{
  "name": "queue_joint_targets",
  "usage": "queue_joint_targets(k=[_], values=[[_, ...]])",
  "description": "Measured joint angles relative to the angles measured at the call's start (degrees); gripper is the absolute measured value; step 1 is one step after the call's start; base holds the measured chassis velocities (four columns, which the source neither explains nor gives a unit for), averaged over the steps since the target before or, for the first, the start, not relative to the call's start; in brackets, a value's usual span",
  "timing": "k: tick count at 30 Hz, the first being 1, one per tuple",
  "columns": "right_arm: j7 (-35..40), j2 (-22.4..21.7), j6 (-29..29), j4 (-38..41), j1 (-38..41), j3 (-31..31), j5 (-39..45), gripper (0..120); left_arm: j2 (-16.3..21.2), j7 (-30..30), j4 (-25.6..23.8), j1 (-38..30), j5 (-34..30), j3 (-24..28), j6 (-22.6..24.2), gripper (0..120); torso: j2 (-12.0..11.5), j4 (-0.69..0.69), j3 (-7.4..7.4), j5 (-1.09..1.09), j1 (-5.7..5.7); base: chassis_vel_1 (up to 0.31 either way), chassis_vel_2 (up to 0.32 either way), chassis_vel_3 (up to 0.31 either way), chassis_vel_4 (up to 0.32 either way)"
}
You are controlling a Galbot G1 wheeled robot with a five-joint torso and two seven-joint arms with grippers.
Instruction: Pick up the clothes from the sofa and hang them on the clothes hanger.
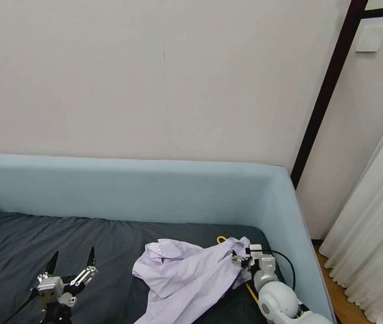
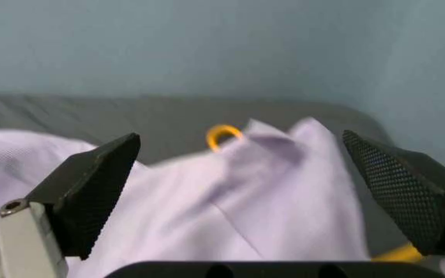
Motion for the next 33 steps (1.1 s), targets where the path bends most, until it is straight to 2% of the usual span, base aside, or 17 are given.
queue_joint_targets(k=[5, 8, 14, 21, 25, 26, 28, 30, 33], values=[[5.0, 3.9, 0.2, -5.6, 3.5, -3.4, -4.5, 100, 0.0, 0.0, 0.2, -0.3, 0.1, -0.1, 0.1, 100, 0.0, 0.00, 0.01, 0.00, 0.01, 0.000, 0.000, 0.000, 0.000], [10.1, 8.0, -0.6, -11.7, 6.6, -4.8, -8.2, 99, -0.3, 0.0, 0.2, -0.1, 0.2, -0.2, 0.1, 100, 0.0, 0.00, 0.01, 0.00, 0.01, 0.000, 0.000, 0.000, 0.000], [14.7, 13.6, -2.0, -17.9, 9.2, -5.1, -10.5, 89, -0.4, 0.0, 0.1, 0.0, 0.2, -1.1, 0.1, 100, 0.0, 0.00, 0.01, 0.00, 0.01, 0.000, 0.000, 0.000, 0.000], [17.1, 16.2, -4.1, -20.3, 9.4, -5.0, -11.2, 81, -0.5, -0.1, 0.0, 0.2, 0.1, -1.7, 0.1, 100, 0.0, -0.01, 0.01, 0.00, 0.01, 0.000, 0.000, 0.000, 0.000], [18.2, 17.3, -4.6, -21.6, 9.4, -3.7, -11.1, 66, -0.6, -0.1, -0.3, 0.4, 0.1, -1.7, 0.1, 100, 0.0, -0.01, 0.01, 0.00, 0.01, 0.000, 0.000, 0.000, 0.000], [18.2, 17.3, -4.6, -21.6, 9.4, -3.7, -11.1, 66, -0.6, -0.1, -0.3, 0.4, 0.1, -1.7, 0.1, 100, 0.0, -0.01, 0.01, 0.00, 0.01, 0.000, 0.000, 0.000, 0.000], [18.6, 17.6, -4.7, -21.3, 9.1, -2.9, -10.1, 56, -0.7, -0.1, -0.4, 0.6, 0.1, -1.7, 0.0, 100, 0.0, -0.02, 0.01, 0.00, 0.00, 0.000, 0.000, 0.000, 0.000], [18.6, 17.9, -4.7, -21.2, 8.8, -2.0, -8.8, 52, -0.8, -0.1, -0.6, 0.8, 0.1, -1.7, -0.1, 100, 0.0, -0.01, 0.00, 0.01, 0.01, 0.000, 0.000, 0.000, 0.000], [18.6, 18.1, -4.9, -21.2, 8.8, -0.9, -7.1, 51, -0.8, -0.1, -0.8, 1.1, 0.1, -1.7, -0.3, 100, 0.0, -0.01, 0.00, 0.01, 0.01, 0.000, 0.000, 0.000, 0.000]])
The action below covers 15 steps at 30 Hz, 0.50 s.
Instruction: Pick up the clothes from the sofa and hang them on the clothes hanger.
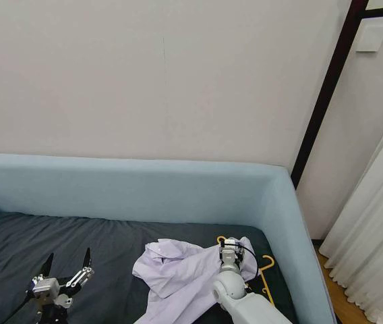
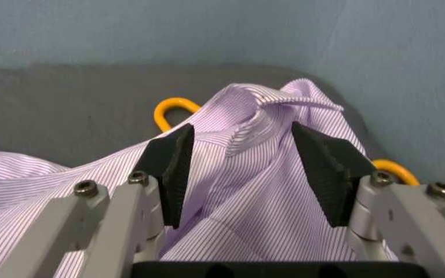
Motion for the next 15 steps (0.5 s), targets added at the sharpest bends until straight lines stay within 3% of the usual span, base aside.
queue_joint_targets(k=[7, 15], values=[[-0.3, 0.4, -0.6, -0.7, 0.6, 2.3, 2.9, 50, 0.1, 0.0, -0.2, 0.2, 0.0, 0.0, -0.1, 100, 0.0, 0.00, 0.00, 0.00, 0.00, 0.000, 0.000, 0.000, 0.000], [-0.9, -0.4, -0.1, -0.9, 0.4, 2.6, 2.0, 24, -0.1, 0.0, -0.2, 0.1, 0.1, 0.3, -0.1, 100, 0.0, 0.00, 0.00, 0.01, 0.00, 0.000, 0.000, 0.000, 0.000]])
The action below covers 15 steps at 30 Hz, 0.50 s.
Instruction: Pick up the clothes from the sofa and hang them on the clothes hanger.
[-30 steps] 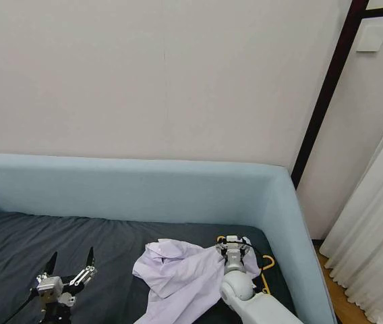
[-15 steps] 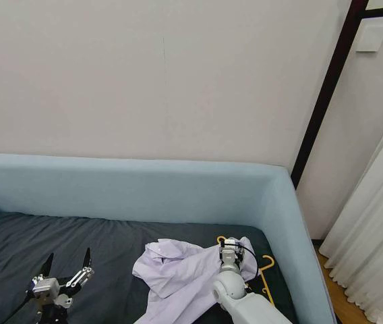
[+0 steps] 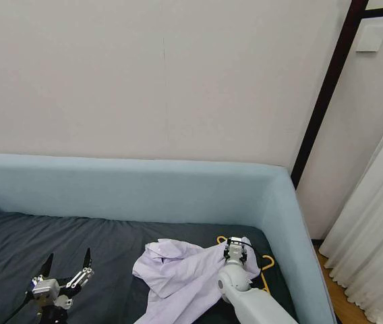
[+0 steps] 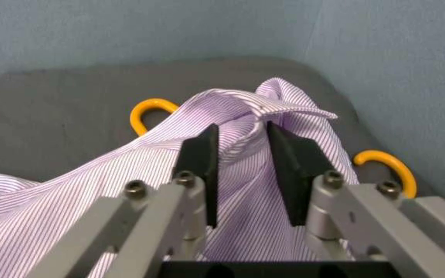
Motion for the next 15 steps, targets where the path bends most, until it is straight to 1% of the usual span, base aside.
queue_joint_targets(k=[4, 5, 7, 13, 15], values=[[-0.6, -0.5, 0.3, 0.5, -0.3, 0.0, -0.5, 8, 0.0, 0.0, -0.1, 0.2, 0.0, 0.1, -0.2, 100, 0.0, 0.00, 0.00, 0.00, 0.00, 0.000, 0.000, 0.000, 0.000], [-0.6, -0.5, 0.3, 0.5, -0.3, 0.0, -0.5, 8, 0.0, 0.0, -0.1, 0.2, 0.0, 0.1, -0.2, 100, 0.0, 0.00, 0.00, 0.00, 0.00, 0.000, 0.000, 0.000, 0.000], [-0.9, -0.9, 0.3, 0.7, -0.4, 0.0, -0.8, 0, 0.1, 0.0, -0.2, 0.4, 0.0, 0.0, -0.3, 100, 0.0, 0.00, 0.00, 0.00, 0.00, 0.000, 0.000, 0.000, 0.000], [-2.6, -2.1, 1.3, 1.7, -0.7, -0.2, -2.1, 0, 0.4, 0.0, -0.2, 0.6, -0.1, -0.2, -0.5, 100, 0.0, 0.00, 0.00, 0.00, 0.00, 0.000, 0.000, 0.000, 0.000], [-5.1, -3.3, 4.1, 2.7, -1.1, -0.4, -4.1, 0, 0.4, -0.1, -0.2, 0.5, -0.2, -0.1, -0.5, 100, 0.0, 0.00, 0.00, 0.01, 0.00, 0.000, 0.000, 0.000, 0.000]])
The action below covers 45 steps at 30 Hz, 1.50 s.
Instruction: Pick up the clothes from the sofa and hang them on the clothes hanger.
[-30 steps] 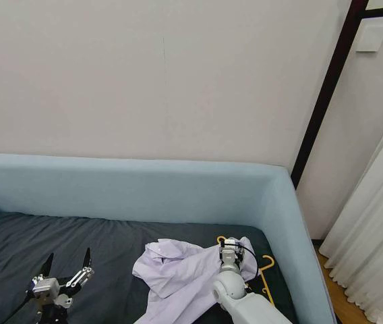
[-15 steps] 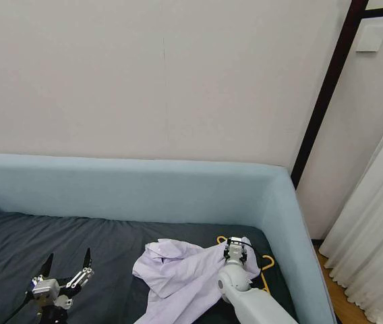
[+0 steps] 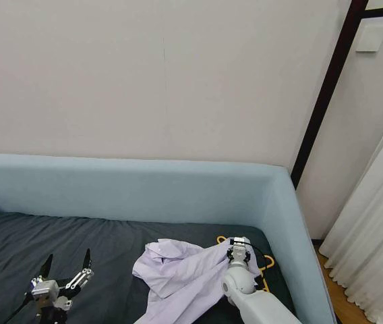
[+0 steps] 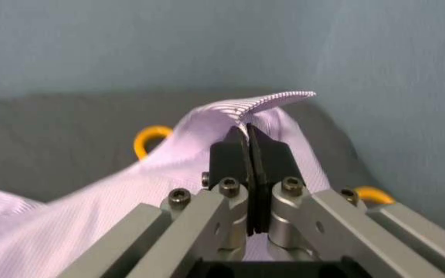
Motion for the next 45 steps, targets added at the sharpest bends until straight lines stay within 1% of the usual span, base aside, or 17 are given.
queue_joint_targets(k=[1, 2, 6, 7, 11, 12, 15, 21, 22, 25, 30, 33, 34, 36, 39, 40, 45], values=[[-1.6, -0.7, 2.2, 0.9, -0.2, -0.1, -1.0, 0, 0.0, 0.0, 0.1, -0.1, -0.1, 0.1, 0.0, 100, 0.0, 0.00, 0.00, 0.00, 0.00, 0.000, 0.000, 0.000, 0.000], [-1.6, -0.7, 2.2, 0.9, -0.2, -0.1, -1.0, 0, 0.0, 0.0, 0.1, -0.1, -0.1, 0.1, 0.0, 100, 0.0, 0.00, 0.00, 0.00, 0.00, 0.000, 0.000, 0.000, 0.000], [-10.2, -4.9, 12.8, 7.1, -0.2, -0.4, -2.1, 0, 0.3, 0.0, 1.0, -0.9, -1.2, 1.1, -0.1, 100, 0.0, -0.01, 0.00, 0.00, 0.00, 0.000, 0.000, 0.000, 0.000], [-10.2, -4.9, 12.8, 7.1, -0.2, -0.4, -2.1, 0, 0.3, 0.0, 1.0, -0.9, -1.2, 1.1, -0.1, 100, 0.0, -0.01, 0.00, 0.00, 0.00, 0.000, 0.000, 0.000, 0.000], [-19.8, -8.0, 20.2, 11.1, 2.7, -1.3, 0.5, 0, 0.5, 0.2, 1.6, -1.5, -3.5, 2.8, -0.7, 100, 0.0, -0.01, 0.00, -0.01, -0.01, 0.000, 0.000, 0.000, 0.000], [-19.8, -8.0, 20.2, 11.1, 2.7, -1.3, 0.5, 0, 0.5, 0.2, 1.6, -1.5, -3.5, 2.8, -0.7, 100, 0.0, -0.01, 0.00, -0.01, -0.01, 0.000, 0.000, 0.000, 0.000], [-27.0, -9.5, 24.2, 13.2, 5.9, -2.5, 3.4, 0, 0.9, 0.4, 1.9, -2.0, -6.2, 4.0, -0.8, 100, 0.0, 0.01, 0.00, -0.01, -0.01, 0.000, 0.000, 0.000, 0.000], [-34.6, -11.3, 25.8, 18.2, 10.5, -4.5, 9.7, 0, 2.7, 0.6, 3.6, -4.0, -11.1, 6.4, -1.5, 100, 0.0, 0.00, 0.00, -0.01, -0.01, 0.000, 0.000, 0.000, 0.000], [-34.6, -11.3, 25.8, 18.2, 10.5, -4.5, 9.7, 0, 2.7, 0.6, 3.6, -4.0, -11.1, 6.4, -1.5, 100, 0.0, 0.00, 0.00, -0.01, -0.01, 0.000, 0.000, 0.000, 0.000], [-35.3, -11.3, 25.5, 21.1, 12.2, -4.8, 12.5, 0, 4.2, 1.4, 5.2, -5.9, -15.6, 8.4, -2.2, 100, 0.0, 0.00, 0.00, -0.02, -0.01, 0.000, 0.000, 0.000, 0.000], [-36.3, -10.5, 25.2, 23.2, 12.3, -4.0, 13.4, 0, 5.3, 3.6, 8.0, -8.3, -17.6, 9.9, -2.9, 100, 0.0, 0.00, 0.00, -0.01, -0.01, 0.000, 0.000, 0.000, 0.000], [-36.9, -10.3, 25.2, 23.8, 12.0, -3.8, 13.8, 0, 6.5, 9.1, 11.3, -10.7, -18.7, 11.5, -3.9, 100, 0.0, 0.00, 0.00, -0.01, -0.01, 0.000, 0.000, 0.000, 0.000], [-37.1, -10.3, 25.2, 23.9, 12.0, -3.8, 13.9, 0, 7.0, 12.9, 13.3, -11.9, -19.3, 12.2, -4.4, 100, 0.0, 0.00, 0.00, -0.01, 0.00, 0.000, 0.000, 0.000, 0.000], [-37.1, -10.3, 25.2, 23.9, 11.9, -3.8, 13.9, 0, 7.3, 15.0, 14.4, -12.7, -19.4, 12.6, -4.7, 100, 0.0, -0.01, 0.00, -0.01, -0.01, 0.000, 0.000, 0.000, 0.000], [-37.2, -10.3, 25.1, 24.2, 11.6, -3.8, 14.0, 0, 8.5, 20.0, 18.6, -15.0, -18.2, 14.6, -6.2, 100, 0.0, -0.01, 0.00, -0.01, -0.01, 0.000, 0.000, 0.000, 0.000], [-37.4, -10.2, 25.0, 24.2, 11.4, -3.5, 14.0, 0, 9.1, 21.9, 21.0, -16.5, -16.0, 15.8, -7.3, 100, 0.0, 0.00, 0.00, -0.02, 0.00, 0.000, 0.000, 0.000, 0.000], [-37.7, -9.5, 25.0, 23.9, 11.1, -2.8, 14.1, 0, 10.8, 24.5, 26.7, -20.3, -11.8, 18.1, -8.6, 100, 0.0, 0.00, 0.00, -0.01, 0.00, 0.000, 0.000, 0.000, 0.000]])
